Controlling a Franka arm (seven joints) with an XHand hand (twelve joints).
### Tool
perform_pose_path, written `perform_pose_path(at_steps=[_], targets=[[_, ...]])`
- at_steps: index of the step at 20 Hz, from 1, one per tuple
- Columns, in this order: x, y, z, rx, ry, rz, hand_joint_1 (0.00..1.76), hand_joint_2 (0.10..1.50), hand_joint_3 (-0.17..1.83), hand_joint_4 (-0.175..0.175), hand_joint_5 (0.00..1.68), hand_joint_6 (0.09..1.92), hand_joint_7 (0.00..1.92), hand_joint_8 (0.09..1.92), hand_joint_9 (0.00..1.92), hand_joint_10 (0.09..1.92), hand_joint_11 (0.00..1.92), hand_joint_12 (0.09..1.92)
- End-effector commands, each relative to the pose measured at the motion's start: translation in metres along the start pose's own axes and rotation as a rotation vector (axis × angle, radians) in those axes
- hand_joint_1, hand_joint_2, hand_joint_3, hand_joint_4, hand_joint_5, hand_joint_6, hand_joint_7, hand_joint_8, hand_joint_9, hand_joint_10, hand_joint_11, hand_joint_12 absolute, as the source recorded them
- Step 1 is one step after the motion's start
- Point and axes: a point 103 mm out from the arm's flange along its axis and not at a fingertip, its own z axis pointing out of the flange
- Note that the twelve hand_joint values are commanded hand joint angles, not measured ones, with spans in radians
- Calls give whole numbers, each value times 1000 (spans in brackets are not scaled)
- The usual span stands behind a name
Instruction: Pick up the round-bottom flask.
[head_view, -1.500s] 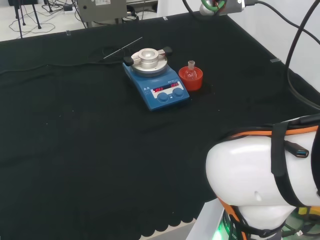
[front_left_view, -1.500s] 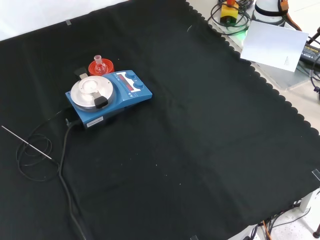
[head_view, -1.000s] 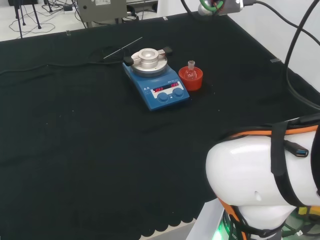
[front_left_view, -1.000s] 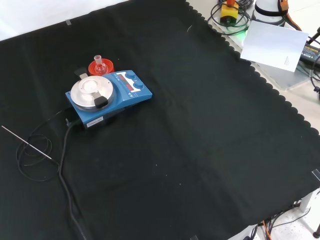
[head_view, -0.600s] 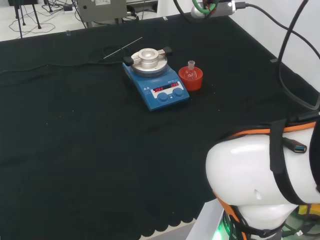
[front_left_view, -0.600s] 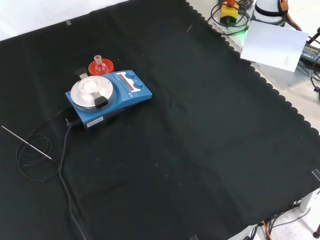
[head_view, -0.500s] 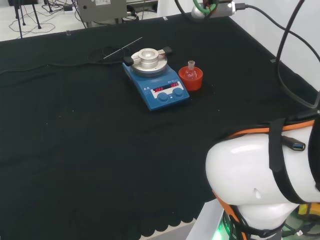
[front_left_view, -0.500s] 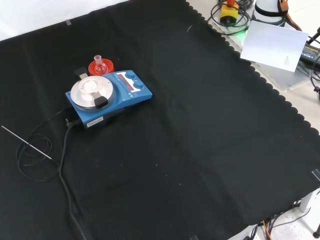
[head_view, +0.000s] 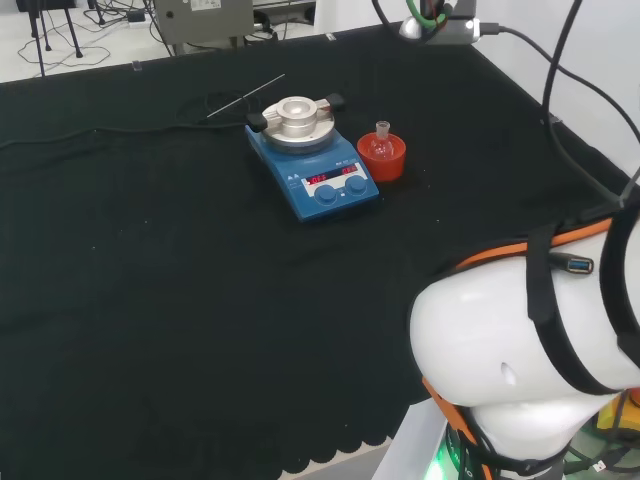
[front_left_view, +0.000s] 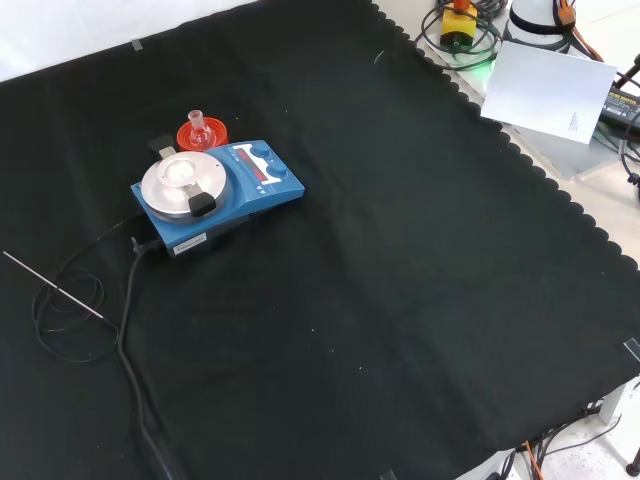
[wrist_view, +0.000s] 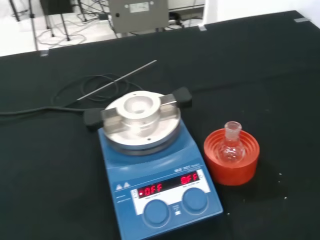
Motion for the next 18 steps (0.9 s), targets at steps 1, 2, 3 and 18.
perform_pose_path(at_steps=[1,2,3,18], targets=[[-32,46,34,-11,7,58,147,1312,171,-34,330,87,70,526,144,708,0,1006],[-40,55,40,-13,15,53,163,1308,167,-35,334,87,73,528,146,708,0,1009],[-48,64,47,-21,45,47,189,1301,162,-37,342,87,78,532,152,710,0,1013],[-87,162,165,-31,142,40,465,1223,152,-69,522,121,236,630,371,741,0,1335]])
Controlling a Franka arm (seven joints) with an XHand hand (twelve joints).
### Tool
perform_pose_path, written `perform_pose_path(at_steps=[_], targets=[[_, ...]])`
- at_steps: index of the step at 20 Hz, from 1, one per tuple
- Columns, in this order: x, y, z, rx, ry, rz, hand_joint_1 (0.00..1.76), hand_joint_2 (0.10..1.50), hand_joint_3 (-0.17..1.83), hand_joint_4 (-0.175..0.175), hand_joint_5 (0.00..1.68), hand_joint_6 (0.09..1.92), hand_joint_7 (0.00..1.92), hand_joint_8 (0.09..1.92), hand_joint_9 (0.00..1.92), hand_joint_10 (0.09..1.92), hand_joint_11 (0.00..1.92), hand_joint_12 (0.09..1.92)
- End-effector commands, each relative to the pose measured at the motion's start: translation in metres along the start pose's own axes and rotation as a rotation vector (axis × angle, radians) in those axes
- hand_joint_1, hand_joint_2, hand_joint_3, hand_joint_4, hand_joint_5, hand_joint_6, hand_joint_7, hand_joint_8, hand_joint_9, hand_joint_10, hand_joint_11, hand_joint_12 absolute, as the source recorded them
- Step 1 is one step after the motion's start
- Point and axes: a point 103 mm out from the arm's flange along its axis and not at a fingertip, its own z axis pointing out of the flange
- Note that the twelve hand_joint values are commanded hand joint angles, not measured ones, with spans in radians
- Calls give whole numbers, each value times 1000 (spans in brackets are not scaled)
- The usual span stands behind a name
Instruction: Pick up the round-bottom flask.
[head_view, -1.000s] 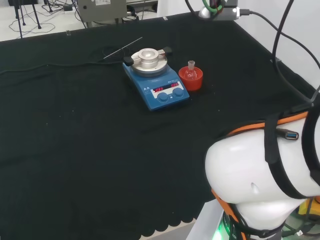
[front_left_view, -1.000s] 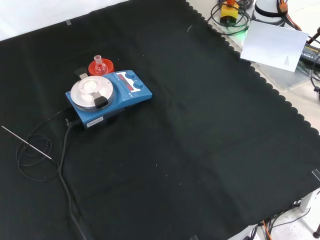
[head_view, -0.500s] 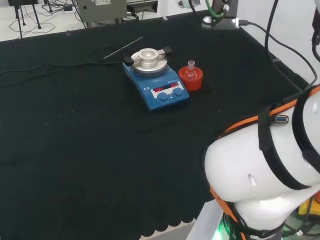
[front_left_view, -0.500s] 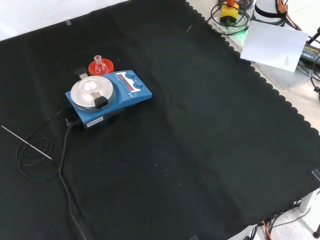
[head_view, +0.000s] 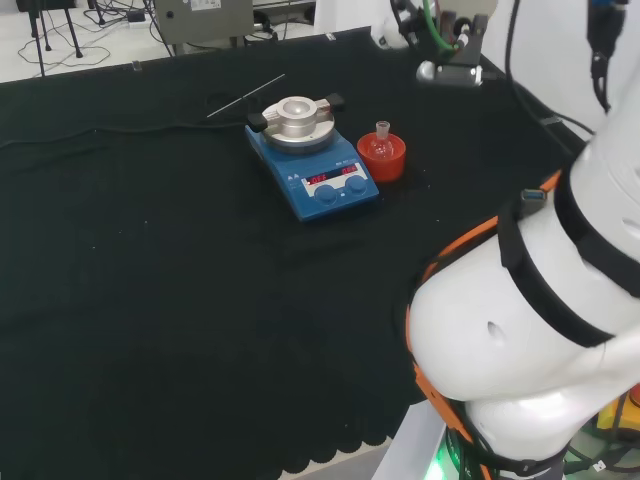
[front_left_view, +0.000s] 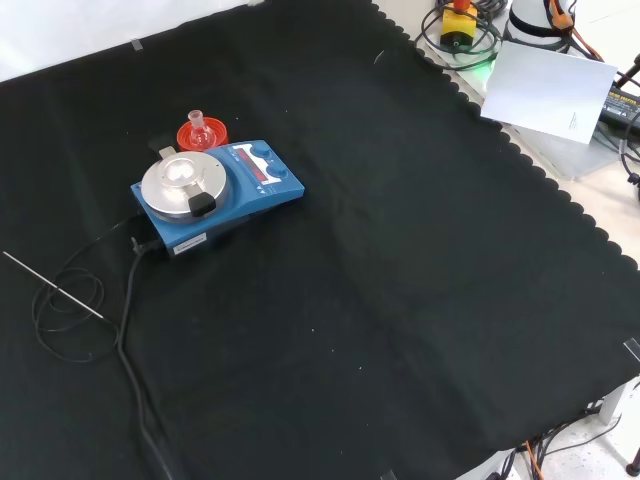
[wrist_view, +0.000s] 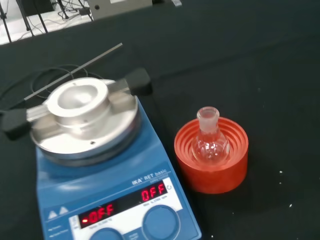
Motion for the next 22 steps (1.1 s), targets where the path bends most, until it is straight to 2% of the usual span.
perform_pose_path(at_steps=[1,6,10,13,22], targets=[[-26,59,61,-63,54,-12,475,1221,156,-72,541,133,254,641,389,743,0,1355],[-31,80,96,-31,71,6,517,1208,178,-86,598,192,311,680,454,742,21,1389],[-36,92,117,-7,98,31,543,1147,289,-90,535,373,316,700,466,735,27,1390],[-41,100,131,3,122,54,580,1102,326,-91,507,435,317,704,467,738,28,1391],[-45,111,150,-2,123,84,663,931,488,-90,465,469,319,712,467,746,28,1394]])
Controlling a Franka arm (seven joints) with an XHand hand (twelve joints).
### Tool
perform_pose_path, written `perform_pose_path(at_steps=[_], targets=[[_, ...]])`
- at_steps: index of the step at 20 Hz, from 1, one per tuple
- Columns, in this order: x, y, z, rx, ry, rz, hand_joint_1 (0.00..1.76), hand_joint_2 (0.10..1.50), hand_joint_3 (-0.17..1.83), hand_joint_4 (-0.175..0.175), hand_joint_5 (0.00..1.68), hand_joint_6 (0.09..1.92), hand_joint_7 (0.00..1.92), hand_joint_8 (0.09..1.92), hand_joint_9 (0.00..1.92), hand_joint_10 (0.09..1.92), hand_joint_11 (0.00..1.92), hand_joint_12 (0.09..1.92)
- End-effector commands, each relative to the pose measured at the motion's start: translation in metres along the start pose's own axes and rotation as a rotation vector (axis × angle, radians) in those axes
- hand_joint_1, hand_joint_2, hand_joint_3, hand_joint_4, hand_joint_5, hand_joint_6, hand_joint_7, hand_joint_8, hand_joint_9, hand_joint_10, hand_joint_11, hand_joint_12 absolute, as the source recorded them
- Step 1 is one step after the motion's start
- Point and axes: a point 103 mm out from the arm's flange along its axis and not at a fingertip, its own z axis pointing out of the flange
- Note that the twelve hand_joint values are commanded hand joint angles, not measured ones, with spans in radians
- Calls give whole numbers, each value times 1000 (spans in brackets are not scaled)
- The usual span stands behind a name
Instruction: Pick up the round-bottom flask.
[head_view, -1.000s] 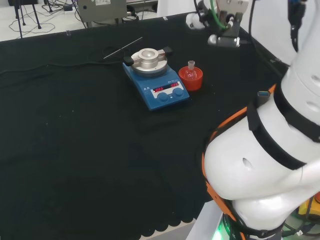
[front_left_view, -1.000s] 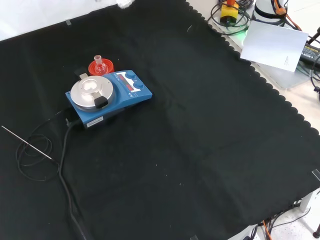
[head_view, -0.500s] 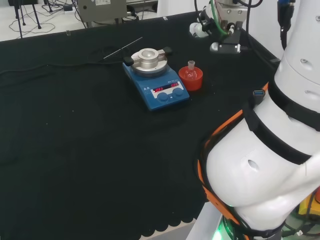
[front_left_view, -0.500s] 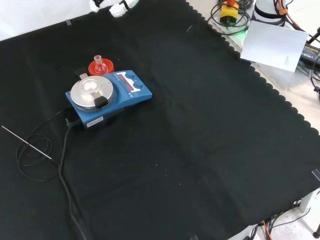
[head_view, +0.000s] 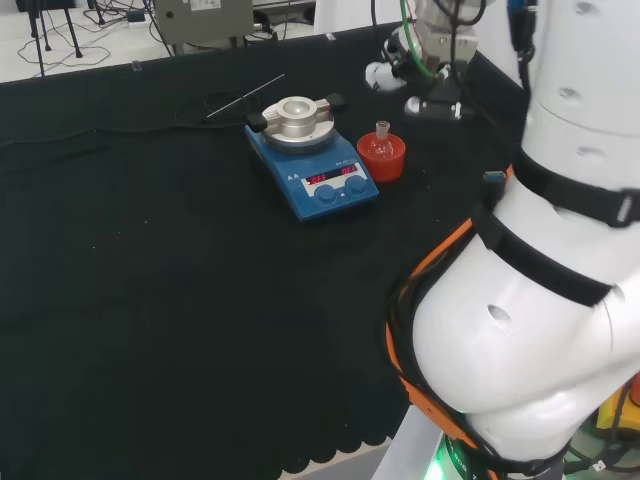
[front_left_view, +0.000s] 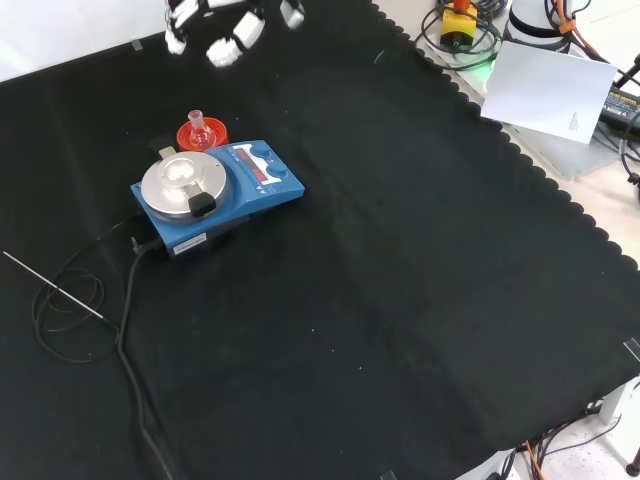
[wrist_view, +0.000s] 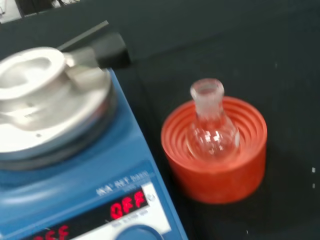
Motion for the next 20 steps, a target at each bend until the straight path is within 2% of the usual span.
perform_pose_path(at_steps=[1,7,14,20], targets=[[-28,37,58,-16,85,72,667,923,493,-90,466,470,319,713,467,746,27,1394],[-40,40,71,-20,112,90,685,891,504,-90,467,470,319,715,468,748,25,1394],[-41,38,78,-21,135,92,703,846,511,-88,457,465,320,717,473,749,22,1396],[-40,37,84,-22,128,78,733,810,516,-83,476,475,322,719,477,749,22,1397]])
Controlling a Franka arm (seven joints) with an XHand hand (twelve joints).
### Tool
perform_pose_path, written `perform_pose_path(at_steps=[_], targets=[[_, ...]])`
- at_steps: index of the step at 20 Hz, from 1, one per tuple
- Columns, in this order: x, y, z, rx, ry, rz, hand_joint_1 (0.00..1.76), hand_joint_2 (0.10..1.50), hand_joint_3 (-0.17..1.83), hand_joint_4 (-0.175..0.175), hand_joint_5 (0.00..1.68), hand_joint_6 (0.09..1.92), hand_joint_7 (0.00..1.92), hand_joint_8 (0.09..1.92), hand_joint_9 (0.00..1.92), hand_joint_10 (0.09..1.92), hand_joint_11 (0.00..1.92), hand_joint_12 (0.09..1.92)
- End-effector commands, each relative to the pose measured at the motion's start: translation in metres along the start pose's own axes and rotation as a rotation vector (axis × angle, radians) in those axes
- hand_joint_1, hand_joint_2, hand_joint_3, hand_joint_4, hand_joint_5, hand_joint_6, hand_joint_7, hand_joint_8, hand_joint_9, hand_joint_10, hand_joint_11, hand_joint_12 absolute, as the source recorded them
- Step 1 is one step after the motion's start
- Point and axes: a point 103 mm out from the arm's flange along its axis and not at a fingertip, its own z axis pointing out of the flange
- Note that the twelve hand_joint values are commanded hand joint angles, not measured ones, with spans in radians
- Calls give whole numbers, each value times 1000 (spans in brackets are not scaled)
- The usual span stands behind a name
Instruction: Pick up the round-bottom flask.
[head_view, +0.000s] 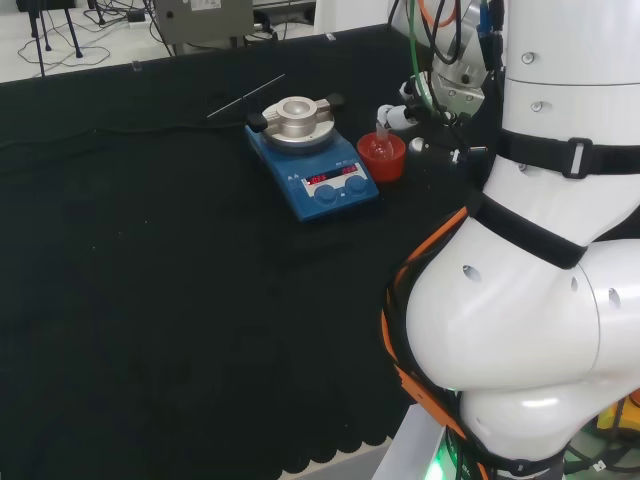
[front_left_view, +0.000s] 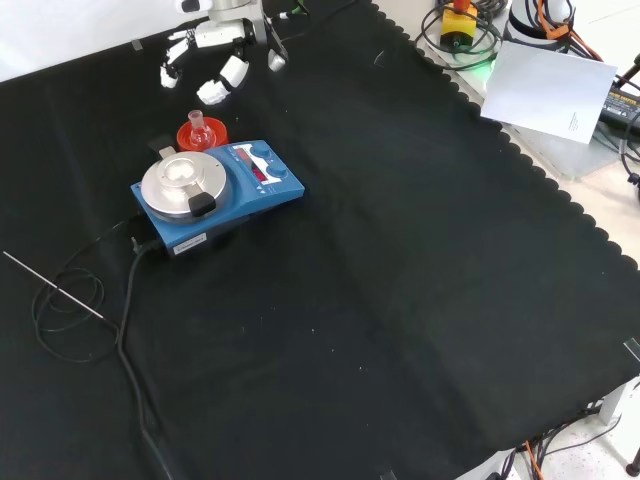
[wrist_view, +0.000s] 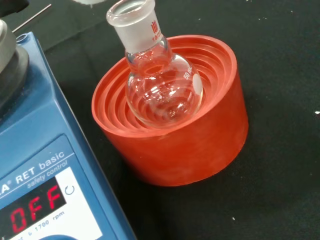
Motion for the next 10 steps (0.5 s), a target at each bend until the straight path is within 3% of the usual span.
perform_pose_path(at_steps=[1,10], targets=[[-2,0,8,3,0,-14,744,801,517,-82,479,477,321,719,477,748,22,1397],[-2,3,25,21,30,-6,850,700,598,-70,516,533,323,720,489,738,28,1398]])
